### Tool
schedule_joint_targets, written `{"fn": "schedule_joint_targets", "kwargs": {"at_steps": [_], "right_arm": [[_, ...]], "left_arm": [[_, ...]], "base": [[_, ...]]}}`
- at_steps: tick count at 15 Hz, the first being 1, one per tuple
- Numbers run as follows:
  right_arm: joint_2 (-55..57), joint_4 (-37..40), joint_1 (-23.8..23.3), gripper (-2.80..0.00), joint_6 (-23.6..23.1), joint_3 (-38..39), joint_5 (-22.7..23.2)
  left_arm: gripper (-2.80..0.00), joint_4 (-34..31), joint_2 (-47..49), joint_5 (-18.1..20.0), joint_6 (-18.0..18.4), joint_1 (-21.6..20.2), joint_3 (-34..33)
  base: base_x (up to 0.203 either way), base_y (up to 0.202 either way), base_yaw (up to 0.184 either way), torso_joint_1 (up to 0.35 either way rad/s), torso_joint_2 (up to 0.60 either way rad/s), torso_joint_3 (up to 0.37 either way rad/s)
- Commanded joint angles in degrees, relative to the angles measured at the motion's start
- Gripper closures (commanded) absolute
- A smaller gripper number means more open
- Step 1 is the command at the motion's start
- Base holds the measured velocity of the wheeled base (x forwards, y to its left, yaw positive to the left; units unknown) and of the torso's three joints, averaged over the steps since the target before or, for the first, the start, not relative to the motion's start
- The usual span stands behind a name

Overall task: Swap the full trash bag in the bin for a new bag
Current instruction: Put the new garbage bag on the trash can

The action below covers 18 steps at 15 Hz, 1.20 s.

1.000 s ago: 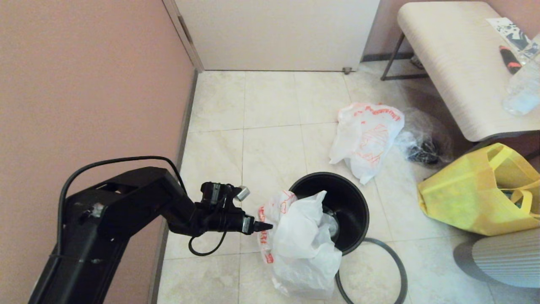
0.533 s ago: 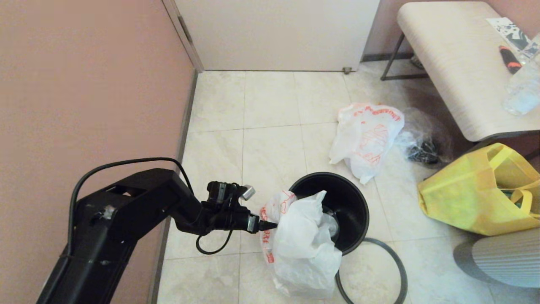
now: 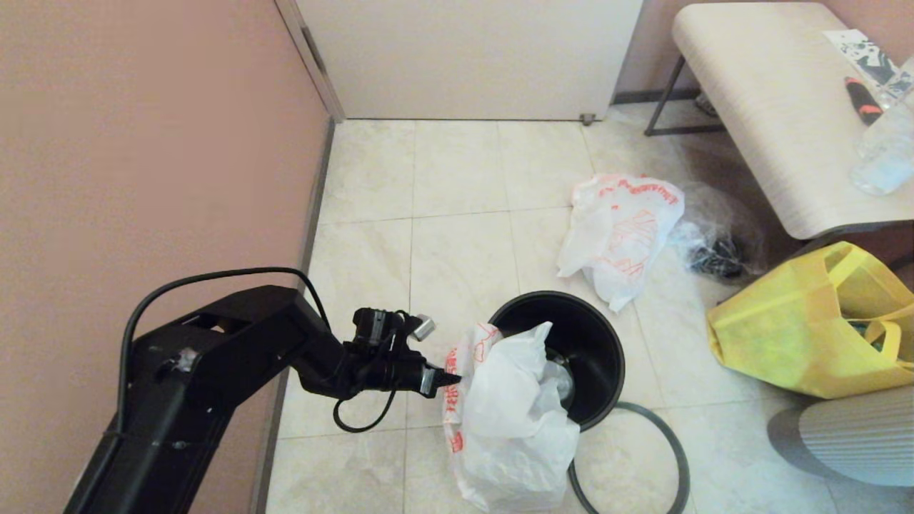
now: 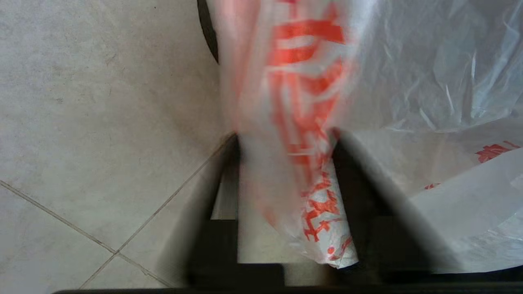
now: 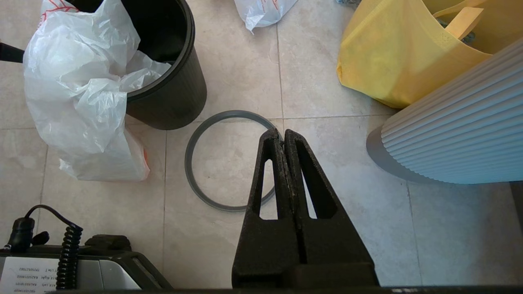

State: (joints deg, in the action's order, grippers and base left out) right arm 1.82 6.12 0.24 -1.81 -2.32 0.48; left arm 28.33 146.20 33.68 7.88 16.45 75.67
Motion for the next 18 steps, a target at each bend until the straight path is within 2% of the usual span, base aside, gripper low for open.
{"fn": "schedule_joint_targets", "kwargs": {"at_steps": [1,6,13,15,16,18], "right_arm": [[0.1,0.0,0.0,0.0,0.0,-0.1,0.0],[0.2,0.0,0.0,0.0,0.0,0.0,0.1],[0.2,0.0,0.0,0.0,0.0,0.0,0.0],[0.2,0.0,-0.1,0.0,0.2,-0.1,0.0],[0.2,0.0,0.0,0.0,0.3,-0.1,0.0],[0.2,0.0,0.0,0.0,0.3,0.0,0.0]], "left_arm": [[0.0,0.1,-0.8,0.4,0.0,0.1,-0.7],[0.0,0.3,-7.8,1.4,-0.6,2.1,-6.5],[0.0,-0.2,-35.6,1.2,-2.9,5.4,-29.1],[0.0,-3.1,-42.9,1.0,-4.9,8.5,-31.7],[0.0,-5.5,-44.7,0.7,-6.2,11.9,-31.3],[0.0,-11.0,-45.0,-2.7,-7.9,18.2,-24.8]], "base": [[0.0,0.0,0.0,0.0,0.0,0.0],[0.0,0.0,0.0,0.0,0.0,0.0],[0.0,0.0,0.0,0.0,0.0,0.0],[0.0,0.0,0.0,0.0,0.0,0.0],[0.0,0.0,0.0,0.0,0.0,0.0],[0.0,0.0,0.0,0.0,0.0,0.0]]}}
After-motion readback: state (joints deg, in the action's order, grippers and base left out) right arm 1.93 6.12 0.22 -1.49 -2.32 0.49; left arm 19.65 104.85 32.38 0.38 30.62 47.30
